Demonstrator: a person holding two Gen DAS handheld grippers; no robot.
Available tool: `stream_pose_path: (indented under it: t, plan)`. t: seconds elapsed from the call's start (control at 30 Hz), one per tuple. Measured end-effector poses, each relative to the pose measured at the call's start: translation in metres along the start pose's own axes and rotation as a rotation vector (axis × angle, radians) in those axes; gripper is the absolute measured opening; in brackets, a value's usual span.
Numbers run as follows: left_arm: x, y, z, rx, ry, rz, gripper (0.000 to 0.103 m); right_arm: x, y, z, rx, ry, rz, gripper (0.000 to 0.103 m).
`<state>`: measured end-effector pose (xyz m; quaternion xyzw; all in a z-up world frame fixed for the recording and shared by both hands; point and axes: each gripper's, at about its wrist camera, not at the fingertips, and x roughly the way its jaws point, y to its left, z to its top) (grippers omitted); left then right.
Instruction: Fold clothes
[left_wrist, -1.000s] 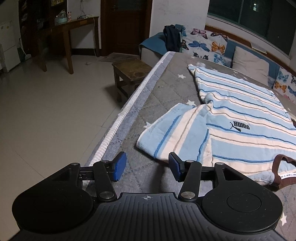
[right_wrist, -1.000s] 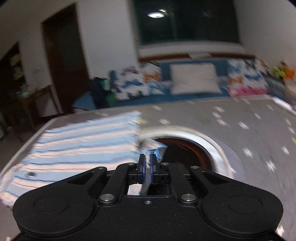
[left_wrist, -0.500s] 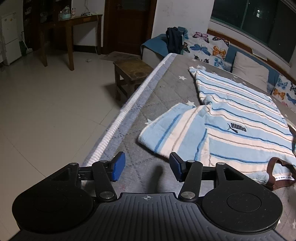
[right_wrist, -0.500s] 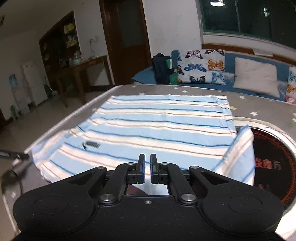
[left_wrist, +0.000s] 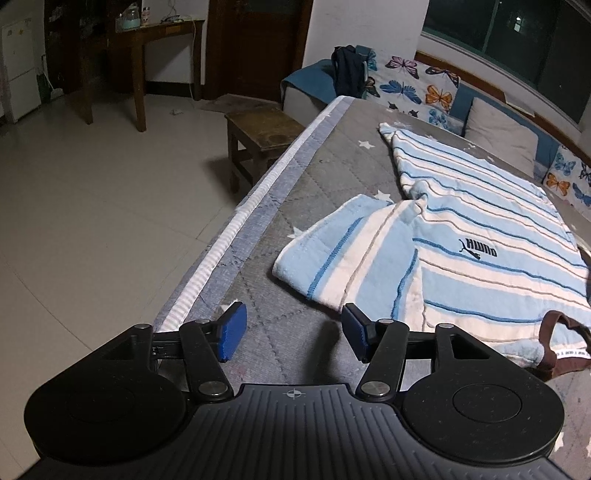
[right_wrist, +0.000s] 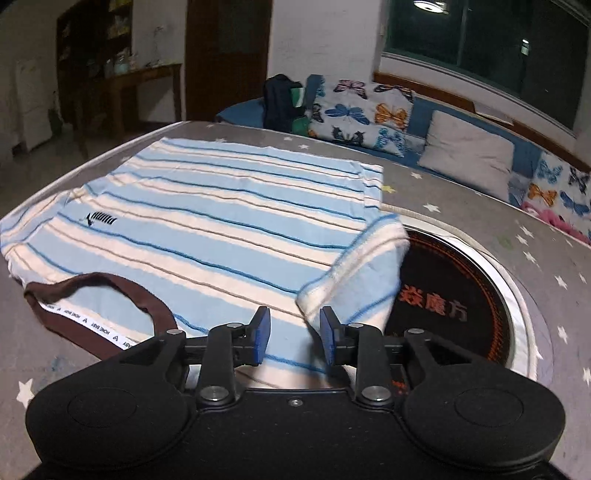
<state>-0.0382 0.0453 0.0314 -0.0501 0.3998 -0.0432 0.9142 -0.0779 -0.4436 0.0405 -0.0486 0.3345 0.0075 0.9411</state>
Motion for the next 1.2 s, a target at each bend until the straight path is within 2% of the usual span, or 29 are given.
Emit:
stream_pose_path:
  t: [0.17, 0.23, 0.27, 0.33, 0.4, 0.5, 0.67, 0.77, 0.83, 0.9, 1.07, 1.2]
  plan:
    - [-0.003, 0.001, 0.0, -0.002, -0.006, 0.002, 0.058, 0.027, -0.005, 0.001, 0.014, 0.045, -0.009, 0.031]
    - [-0.003, 0.001, 0.0, -0.006, -0.005, 0.004, 0.058, 0.03, -0.008, -0.001, 0.034, 0.036, -0.002, 0.029]
    - [-0.003, 0.001, 0.0, -0.006, -0.005, 0.005, 0.058, 0.031, -0.012, 0.0, 0.056, 0.033, 0.003, 0.019]
    - [-0.003, 0.001, 0.001, -0.01, -0.006, 0.004, 0.058, 0.032, -0.016, 0.001, 0.074, 0.028, -0.006, 0.006]
    - [-0.003, -0.001, 0.002, -0.012, -0.007, -0.004, 0.058, 0.03, -0.017, 0.003, 0.083, 0.015, -0.015, 0.003]
    - [-0.004, -0.003, 0.002, -0.012, -0.009, -0.012, 0.058, 0.018, -0.017, 0.009, 0.107, -0.032, 0.012, 0.003]
    - [-0.005, -0.006, 0.002, -0.011, -0.013, -0.025, 0.058, -0.011, 0.007, 0.02, 0.065, -0.1, 0.133, 0.003]
    - [-0.003, -0.011, 0.003, -0.015, -0.008, -0.044, 0.058, -0.005, 0.024, 0.015, 0.027, -0.073, 0.186, 0.003]
    - [-0.001, -0.014, 0.003, -0.02, 0.0, -0.055, 0.058, 0.006, 0.029, 0.011, 0.018, -0.023, 0.203, 0.004]
    - [-0.001, -0.017, 0.003, -0.021, 0.001, -0.06, 0.058, 0.011, 0.03, 0.008, 0.019, -0.002, 0.205, 0.006]
    - [0.004, -0.02, 0.004, -0.03, 0.007, -0.046, 0.058, -0.006, 0.015, 0.011, 0.054, -0.024, 0.21, 0.008]
    - [0.007, -0.017, 0.003, -0.077, 0.007, -0.033, 0.058, -0.011, 0.0, 0.01, 0.049, -0.019, 0.142, 0.009]
